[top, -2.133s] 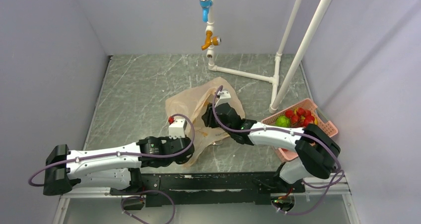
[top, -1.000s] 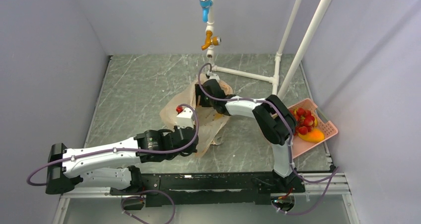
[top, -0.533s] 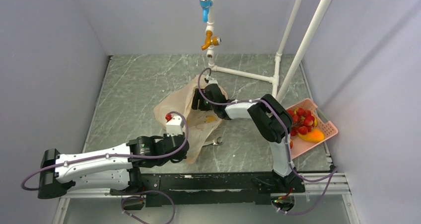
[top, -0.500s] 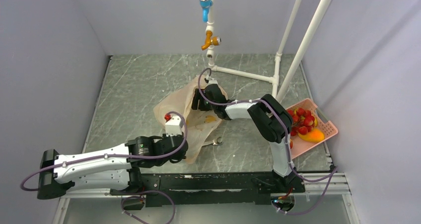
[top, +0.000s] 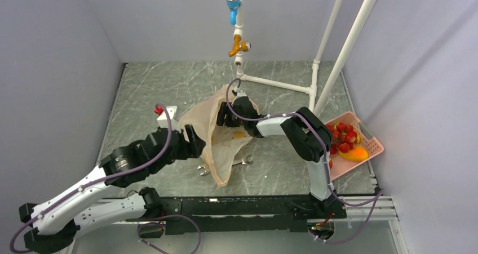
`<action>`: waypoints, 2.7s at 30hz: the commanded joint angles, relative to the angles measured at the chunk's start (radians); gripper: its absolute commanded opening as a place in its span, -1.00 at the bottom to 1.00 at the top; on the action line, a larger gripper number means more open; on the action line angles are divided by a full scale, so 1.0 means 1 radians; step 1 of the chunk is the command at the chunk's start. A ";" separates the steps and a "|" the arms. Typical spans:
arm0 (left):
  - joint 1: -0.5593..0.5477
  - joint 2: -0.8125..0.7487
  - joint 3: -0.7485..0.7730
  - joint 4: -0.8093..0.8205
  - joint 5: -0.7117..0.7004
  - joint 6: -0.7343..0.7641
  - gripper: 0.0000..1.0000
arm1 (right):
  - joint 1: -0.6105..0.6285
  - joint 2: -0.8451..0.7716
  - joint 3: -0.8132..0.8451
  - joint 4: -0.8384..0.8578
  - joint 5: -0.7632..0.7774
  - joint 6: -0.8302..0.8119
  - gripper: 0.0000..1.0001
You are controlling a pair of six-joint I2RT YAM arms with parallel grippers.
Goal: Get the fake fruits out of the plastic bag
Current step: Take out the fake fruit from the plastic bag.
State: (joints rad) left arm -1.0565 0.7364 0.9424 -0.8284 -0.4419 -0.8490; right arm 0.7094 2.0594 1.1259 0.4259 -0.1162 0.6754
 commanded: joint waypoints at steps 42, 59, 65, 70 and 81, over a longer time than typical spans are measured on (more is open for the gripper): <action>0.124 0.264 -0.098 0.360 0.333 0.081 -1.00 | 0.107 0.283 0.528 -0.218 0.210 -0.067 0.40; 0.124 -0.034 -0.281 0.115 0.108 -0.097 -1.00 | 0.235 0.378 0.637 -0.447 0.432 -0.265 -0.72; 0.123 0.050 -0.281 -0.016 0.041 -0.161 -1.00 | 0.166 0.119 0.441 -0.300 0.284 -0.248 -1.00; 0.123 0.085 -0.295 -0.014 0.011 -0.176 -1.00 | 0.116 -0.061 0.251 -0.203 0.173 -0.207 -1.00; 0.123 0.145 -0.274 0.048 0.034 -0.139 -1.00 | 0.111 -0.194 0.090 -0.159 0.056 -0.194 -1.00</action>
State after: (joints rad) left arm -0.9310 0.8551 0.6418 -0.8246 -0.4011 -0.9913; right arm 0.8127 1.9335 1.2442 0.2134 0.0246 0.4587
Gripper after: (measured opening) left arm 0.012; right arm 0.019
